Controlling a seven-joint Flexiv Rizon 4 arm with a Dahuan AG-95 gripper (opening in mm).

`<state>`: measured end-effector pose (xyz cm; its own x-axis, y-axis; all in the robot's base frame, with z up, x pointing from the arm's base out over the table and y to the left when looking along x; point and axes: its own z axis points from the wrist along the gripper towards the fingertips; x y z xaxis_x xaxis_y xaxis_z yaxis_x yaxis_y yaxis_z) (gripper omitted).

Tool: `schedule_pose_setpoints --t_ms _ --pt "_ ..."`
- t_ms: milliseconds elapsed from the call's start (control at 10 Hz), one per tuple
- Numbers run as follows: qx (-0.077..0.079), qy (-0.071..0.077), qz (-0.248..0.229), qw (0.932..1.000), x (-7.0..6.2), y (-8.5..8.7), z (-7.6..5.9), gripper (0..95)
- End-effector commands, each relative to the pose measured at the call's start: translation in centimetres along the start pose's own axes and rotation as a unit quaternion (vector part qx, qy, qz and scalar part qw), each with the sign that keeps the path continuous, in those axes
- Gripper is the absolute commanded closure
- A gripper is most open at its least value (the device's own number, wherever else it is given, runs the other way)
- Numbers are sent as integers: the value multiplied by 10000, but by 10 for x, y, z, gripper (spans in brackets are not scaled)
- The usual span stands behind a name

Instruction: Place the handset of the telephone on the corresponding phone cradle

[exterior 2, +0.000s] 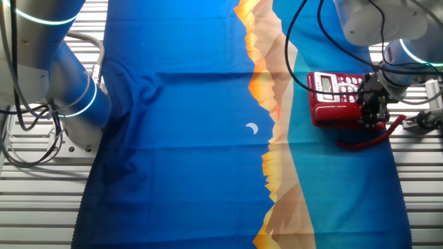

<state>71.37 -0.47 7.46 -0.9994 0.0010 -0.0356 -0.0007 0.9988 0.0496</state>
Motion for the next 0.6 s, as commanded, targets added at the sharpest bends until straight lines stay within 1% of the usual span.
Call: schedule_pose_setpoints --t_ms 100,600 --pt "-2 2 -1 10000 0 0 0 950" --pt "-8 -10 -5 10000 -1 -1 2 950"
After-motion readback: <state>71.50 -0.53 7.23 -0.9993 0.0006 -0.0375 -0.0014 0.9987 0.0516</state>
